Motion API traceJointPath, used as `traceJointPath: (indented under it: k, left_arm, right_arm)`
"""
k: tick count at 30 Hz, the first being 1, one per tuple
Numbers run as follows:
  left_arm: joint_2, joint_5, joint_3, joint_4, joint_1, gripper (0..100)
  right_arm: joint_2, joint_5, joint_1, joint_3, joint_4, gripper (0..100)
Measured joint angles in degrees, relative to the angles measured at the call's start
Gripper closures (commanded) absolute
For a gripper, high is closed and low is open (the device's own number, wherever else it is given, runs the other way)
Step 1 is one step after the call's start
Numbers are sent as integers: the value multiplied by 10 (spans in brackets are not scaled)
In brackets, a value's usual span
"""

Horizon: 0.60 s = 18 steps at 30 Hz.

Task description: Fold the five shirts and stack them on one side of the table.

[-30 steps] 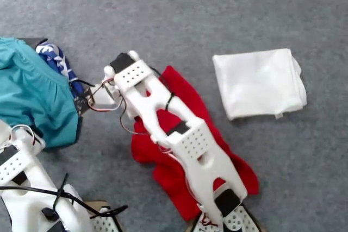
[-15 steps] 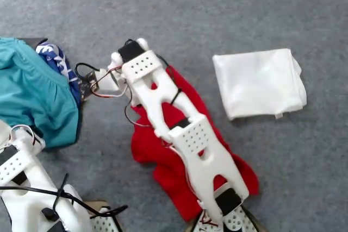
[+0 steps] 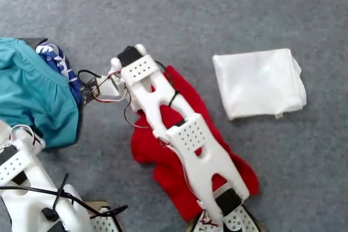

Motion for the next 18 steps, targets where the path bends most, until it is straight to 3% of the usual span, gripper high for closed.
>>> traceJointPath:
  k: [9,18]
  left_arm:
    - [0,0,0,0,0,780]
    - [0,0,0,0,0,780]
  right_arm:
    - [1,-1,-12,-11,-5,975]
    - [3,-1,-24,0,-5,980]
